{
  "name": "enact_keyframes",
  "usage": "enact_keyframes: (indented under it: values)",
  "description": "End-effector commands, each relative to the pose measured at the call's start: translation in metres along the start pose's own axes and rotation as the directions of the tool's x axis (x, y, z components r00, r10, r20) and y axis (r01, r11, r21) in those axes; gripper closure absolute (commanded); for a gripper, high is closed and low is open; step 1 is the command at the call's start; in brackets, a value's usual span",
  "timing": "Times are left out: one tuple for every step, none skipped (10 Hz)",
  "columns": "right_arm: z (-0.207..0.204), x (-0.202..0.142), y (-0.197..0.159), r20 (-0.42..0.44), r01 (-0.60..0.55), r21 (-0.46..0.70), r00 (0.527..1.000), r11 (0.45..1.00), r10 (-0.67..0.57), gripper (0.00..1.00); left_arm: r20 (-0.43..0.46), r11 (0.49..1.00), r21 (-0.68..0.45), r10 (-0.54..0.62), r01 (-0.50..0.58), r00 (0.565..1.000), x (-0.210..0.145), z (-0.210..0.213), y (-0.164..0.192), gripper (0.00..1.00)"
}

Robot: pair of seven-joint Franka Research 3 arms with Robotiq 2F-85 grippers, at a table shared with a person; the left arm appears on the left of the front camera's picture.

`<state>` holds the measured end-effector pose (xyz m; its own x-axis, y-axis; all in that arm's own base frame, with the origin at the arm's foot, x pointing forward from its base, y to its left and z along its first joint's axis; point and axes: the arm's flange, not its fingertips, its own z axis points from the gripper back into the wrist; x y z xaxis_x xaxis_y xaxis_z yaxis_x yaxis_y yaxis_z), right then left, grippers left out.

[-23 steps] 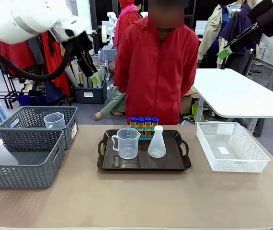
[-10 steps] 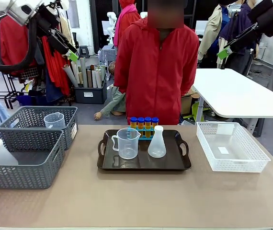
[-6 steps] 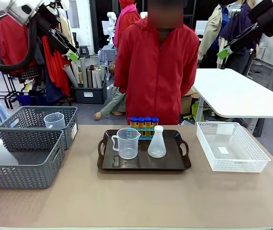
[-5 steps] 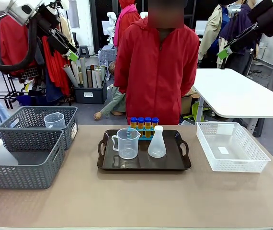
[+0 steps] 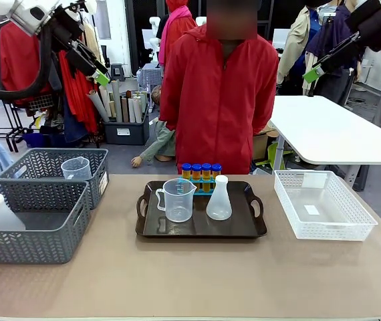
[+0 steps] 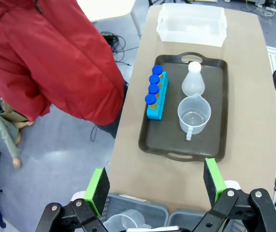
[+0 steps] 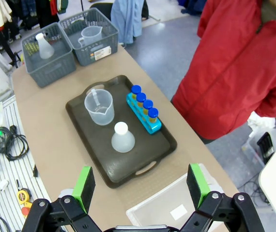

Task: Prepare the laboratory tools.
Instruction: Pick up one Large Measuring Cup and place it on the Handle tray.

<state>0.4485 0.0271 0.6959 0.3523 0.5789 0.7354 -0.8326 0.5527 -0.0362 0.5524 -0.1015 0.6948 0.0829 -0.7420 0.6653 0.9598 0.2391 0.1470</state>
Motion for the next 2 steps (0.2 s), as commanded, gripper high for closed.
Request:
enact_keyframes:
  values:
    - [0.0004,0.0008,-0.0002,0.015,-0.007,0.013,1.0,1.0,0.007,0.0,0.0,1.0,0.001,0.0,0.0,1.0,-0.0005,0.0009,-0.0001,0.0]
    - [0.0004,0.0008,-0.0002,0.015,-0.007,0.013,1.0,1.0,0.007,0.0,0.0,1.0,0.001,0.0,0.0,1.0,-0.0005,0.0009,-0.0001,0.0]
